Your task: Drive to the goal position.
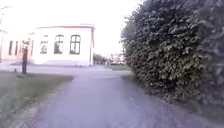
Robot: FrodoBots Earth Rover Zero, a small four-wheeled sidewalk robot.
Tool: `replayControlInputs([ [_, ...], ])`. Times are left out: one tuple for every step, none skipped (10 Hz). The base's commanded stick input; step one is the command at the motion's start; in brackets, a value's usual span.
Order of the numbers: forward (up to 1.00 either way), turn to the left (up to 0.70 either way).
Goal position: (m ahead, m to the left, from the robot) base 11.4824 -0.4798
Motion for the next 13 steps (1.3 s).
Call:
replayControlInputs([
  [0.50, 0.00],
  [0.50, 0.00],
  [0.50, 0.00],
  [0.50, 0.00],
  [0.50, 0.00],
  [0.50, 0.00],
  [0.50, 0.00],
  [0.50, 0.00],
  [0.50, 0.00],
  [0.50, 0.00],
  [0.50, 0.00],
  [0.50, 0.00],
  [0.50, 0.00],
])
